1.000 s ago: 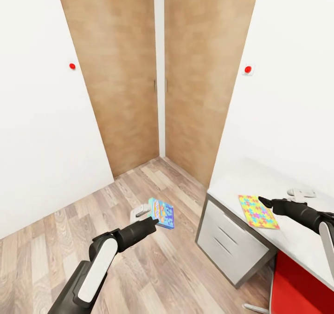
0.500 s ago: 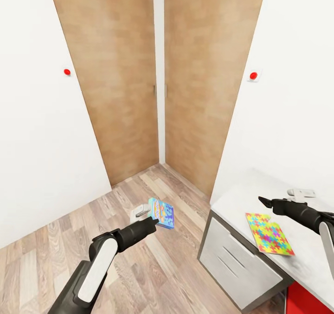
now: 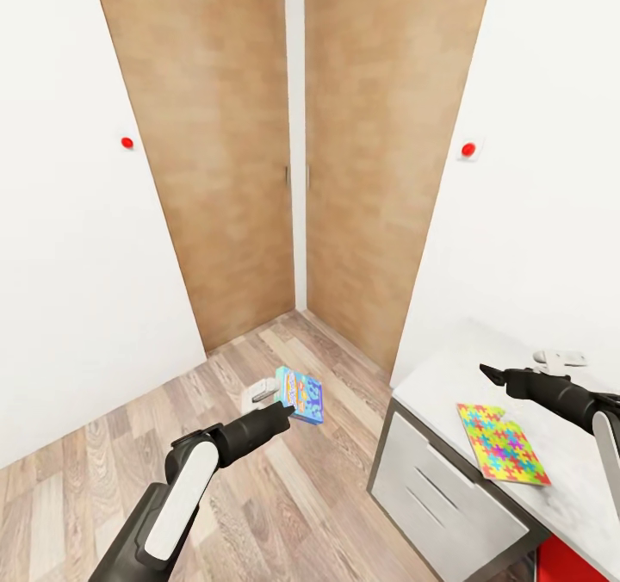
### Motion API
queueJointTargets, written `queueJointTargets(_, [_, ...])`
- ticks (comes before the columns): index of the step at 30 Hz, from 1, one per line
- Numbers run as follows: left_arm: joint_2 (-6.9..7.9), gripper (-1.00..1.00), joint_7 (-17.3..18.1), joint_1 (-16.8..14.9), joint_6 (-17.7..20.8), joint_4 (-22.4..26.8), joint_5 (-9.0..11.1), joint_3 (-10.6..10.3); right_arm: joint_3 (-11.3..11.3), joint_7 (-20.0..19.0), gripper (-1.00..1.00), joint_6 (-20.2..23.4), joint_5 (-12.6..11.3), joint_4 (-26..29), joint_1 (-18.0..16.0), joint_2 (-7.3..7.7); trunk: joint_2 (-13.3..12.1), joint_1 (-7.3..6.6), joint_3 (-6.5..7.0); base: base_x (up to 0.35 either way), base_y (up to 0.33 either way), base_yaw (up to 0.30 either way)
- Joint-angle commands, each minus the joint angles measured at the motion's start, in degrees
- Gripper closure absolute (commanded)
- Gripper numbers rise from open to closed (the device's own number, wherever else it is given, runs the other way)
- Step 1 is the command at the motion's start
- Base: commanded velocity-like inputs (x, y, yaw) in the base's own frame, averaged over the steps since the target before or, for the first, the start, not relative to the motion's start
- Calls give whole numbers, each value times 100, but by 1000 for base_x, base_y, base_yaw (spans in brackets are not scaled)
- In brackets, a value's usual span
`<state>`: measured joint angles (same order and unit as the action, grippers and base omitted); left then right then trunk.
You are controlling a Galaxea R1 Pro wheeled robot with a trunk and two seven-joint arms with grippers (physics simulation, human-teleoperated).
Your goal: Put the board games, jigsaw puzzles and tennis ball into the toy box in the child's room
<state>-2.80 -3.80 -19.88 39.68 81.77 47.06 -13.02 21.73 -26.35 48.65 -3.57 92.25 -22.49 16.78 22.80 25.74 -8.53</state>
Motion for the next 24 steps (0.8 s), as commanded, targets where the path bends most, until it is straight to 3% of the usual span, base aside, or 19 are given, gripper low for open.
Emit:
queueJointTargets(1, [-1, 100, -44, -5, 23, 6, 52, -1, 6, -2, -100, 40, -34, 3, -5, 1, 12, 4, -3, 10, 0, 0])
queueJointTargets(24, [-16, 100, -78, -7, 23, -10, 39, -8, 0, -2, -100, 35, -37, 3, 7, 1, 12, 4, 211, 2, 0, 0])
